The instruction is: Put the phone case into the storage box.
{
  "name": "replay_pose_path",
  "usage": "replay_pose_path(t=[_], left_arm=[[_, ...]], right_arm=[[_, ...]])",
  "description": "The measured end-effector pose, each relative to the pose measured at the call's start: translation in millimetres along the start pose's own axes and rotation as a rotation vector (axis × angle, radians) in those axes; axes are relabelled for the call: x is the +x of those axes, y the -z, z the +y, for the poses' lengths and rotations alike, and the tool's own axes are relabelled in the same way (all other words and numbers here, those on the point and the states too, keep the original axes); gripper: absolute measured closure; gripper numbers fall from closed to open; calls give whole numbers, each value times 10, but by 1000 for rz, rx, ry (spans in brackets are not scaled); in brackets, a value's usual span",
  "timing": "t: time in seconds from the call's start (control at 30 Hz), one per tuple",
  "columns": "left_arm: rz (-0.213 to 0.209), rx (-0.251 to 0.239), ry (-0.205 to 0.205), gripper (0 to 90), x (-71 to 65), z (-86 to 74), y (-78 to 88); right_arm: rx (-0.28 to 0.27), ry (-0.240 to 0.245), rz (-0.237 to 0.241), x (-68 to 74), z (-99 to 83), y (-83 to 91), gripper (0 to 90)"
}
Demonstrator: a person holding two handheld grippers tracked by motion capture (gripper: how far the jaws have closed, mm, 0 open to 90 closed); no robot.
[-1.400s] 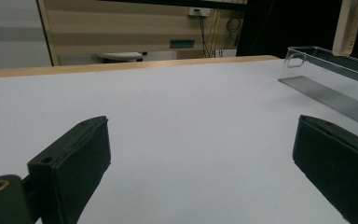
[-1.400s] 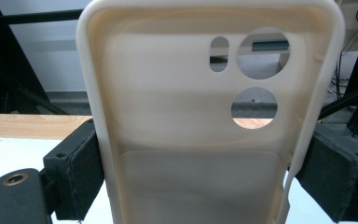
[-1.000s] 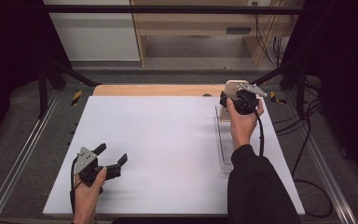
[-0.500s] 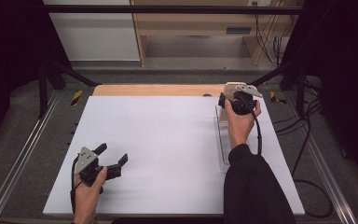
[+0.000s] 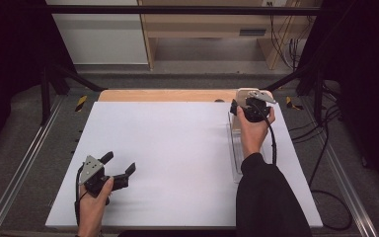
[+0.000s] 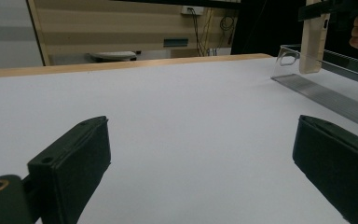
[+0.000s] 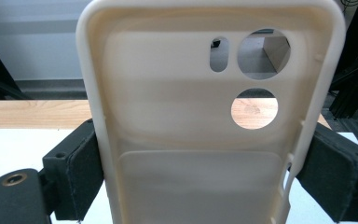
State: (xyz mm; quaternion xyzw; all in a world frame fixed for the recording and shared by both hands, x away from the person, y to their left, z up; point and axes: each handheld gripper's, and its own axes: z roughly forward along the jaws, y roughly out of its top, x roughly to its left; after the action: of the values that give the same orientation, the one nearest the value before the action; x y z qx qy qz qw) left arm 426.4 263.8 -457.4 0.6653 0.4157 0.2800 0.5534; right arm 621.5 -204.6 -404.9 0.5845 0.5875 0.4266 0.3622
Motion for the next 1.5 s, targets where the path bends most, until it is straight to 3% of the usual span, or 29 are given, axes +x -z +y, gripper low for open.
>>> replay_pose_path(t=[0.93,1.5], left_arm=[[-4,1,-6,37,-4,1,0],[-6,1,-17,36,-13,0,-5]], right_arm=[[23,23,-11,35,-61,-64,114],[34,12,-21,-4,-148,-103,114]])
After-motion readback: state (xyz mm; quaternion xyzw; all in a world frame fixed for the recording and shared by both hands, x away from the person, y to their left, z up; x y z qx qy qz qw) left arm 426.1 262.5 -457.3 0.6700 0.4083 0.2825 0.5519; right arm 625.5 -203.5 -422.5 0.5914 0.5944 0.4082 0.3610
